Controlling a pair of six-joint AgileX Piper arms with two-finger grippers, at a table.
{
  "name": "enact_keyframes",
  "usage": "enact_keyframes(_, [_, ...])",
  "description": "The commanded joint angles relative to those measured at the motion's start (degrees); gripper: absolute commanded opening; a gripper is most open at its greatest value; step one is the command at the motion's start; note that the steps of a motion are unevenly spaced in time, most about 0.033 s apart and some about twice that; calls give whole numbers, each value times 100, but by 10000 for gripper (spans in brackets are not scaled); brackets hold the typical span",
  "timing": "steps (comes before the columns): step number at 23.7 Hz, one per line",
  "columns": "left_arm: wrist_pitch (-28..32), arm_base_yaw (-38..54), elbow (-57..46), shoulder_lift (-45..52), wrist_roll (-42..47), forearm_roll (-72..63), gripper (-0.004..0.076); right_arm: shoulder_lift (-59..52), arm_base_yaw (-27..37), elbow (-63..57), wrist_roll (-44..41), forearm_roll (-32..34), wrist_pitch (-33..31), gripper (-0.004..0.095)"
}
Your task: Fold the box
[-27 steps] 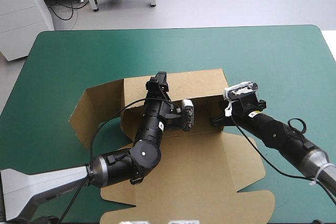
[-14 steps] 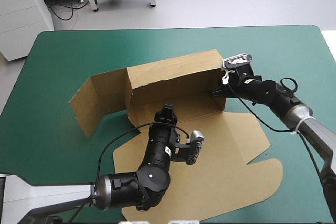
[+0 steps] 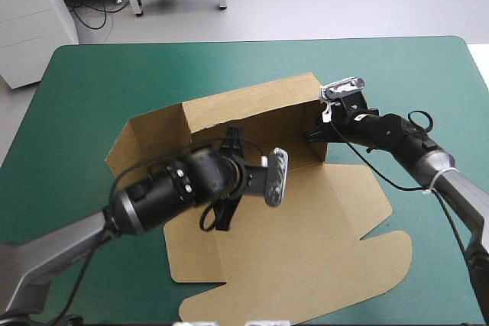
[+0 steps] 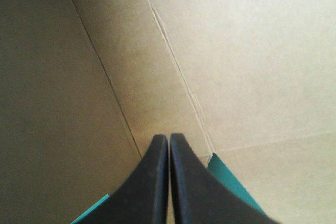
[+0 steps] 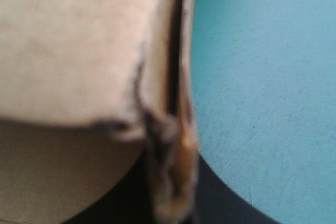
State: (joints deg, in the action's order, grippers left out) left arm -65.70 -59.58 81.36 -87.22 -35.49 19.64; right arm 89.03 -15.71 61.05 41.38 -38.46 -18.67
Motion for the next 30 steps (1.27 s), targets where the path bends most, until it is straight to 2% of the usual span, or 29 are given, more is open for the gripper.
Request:
enact_keyframes(1, [-180,936,1167,240,-485,-1300,-8,-197,37,182,-55,-15,-152,-18])
enact_keyframes(4, [72,1960,1742,240,-284,-1964,-8,-197,37,182,-81,98,-267,-18])
enact_keyframes(7, [699,2984,2148,240,506,-2412,-13,-185,37,182,-121,123,-305,-18])
enact_keyframes(9, [1078,4331,2252,240,1440,-3065,-14,-185,37,182,-121,144,-410,-18])
enact_keyframes(13, [519,6376,2196,61,1736,-4382,-15,-176,37,182,-137,278,-539,-18])
enact_keyframes(15, [286,7040,2006,10,1858,-4735,-15,-176,37,182,-141,278,-539,-18])
enact_keyframes(18, [433,7865,1151,10,1939,-5031,-15,-176,37,182,-341,278,-528,-18])
enact_keyframes(24, [971,8171,-112,10,1887,-5394,-15,-176,37,182,-417,278,-541,-17])
enact_keyframes(30, [1360,8171,-727,10,1878,-5442,-15,-176,37,382,-901,367,-664,-17])
